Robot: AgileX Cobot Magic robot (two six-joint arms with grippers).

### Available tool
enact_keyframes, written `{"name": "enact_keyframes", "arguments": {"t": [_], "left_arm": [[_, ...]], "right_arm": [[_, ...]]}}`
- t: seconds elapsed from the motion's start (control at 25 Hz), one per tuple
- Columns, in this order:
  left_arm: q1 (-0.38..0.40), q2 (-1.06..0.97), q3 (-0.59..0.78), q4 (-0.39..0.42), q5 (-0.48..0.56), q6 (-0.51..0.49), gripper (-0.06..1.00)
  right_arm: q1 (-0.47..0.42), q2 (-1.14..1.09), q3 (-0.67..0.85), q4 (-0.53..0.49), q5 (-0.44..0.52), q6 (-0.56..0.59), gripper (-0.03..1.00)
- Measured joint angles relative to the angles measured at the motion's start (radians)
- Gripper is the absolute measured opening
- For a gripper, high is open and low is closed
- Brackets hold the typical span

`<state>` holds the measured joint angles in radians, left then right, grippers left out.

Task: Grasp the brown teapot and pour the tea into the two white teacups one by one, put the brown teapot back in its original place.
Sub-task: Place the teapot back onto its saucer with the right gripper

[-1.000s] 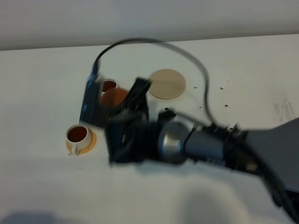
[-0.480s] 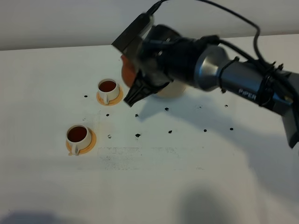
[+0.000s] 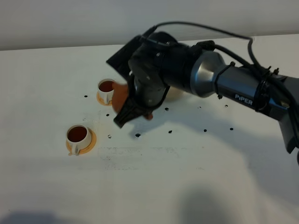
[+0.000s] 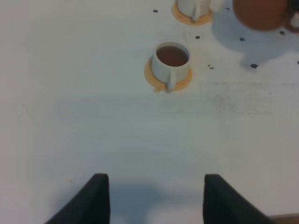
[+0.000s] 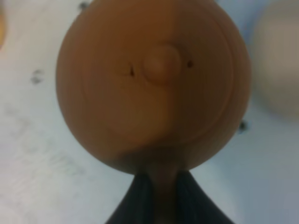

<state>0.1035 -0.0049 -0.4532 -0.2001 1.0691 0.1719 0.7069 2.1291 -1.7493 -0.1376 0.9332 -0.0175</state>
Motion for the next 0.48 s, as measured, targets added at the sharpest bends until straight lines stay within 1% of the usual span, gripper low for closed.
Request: {"name": "enact_keyframes", "arguments": {"t": [0.32,0.48], "left_arm": [[0.0,0.0,0.0,0.0,0.0,0.0,0.44],[0.0,0.0,0.0,0.0,0.0,0.0,0.44]], "right_arm": [[0.019,0.0,0.149,0.078,-0.201,-0.003,0.11],[0.026,0.017,0.193,0.084,-0.287,-0.003,0.11]]}}
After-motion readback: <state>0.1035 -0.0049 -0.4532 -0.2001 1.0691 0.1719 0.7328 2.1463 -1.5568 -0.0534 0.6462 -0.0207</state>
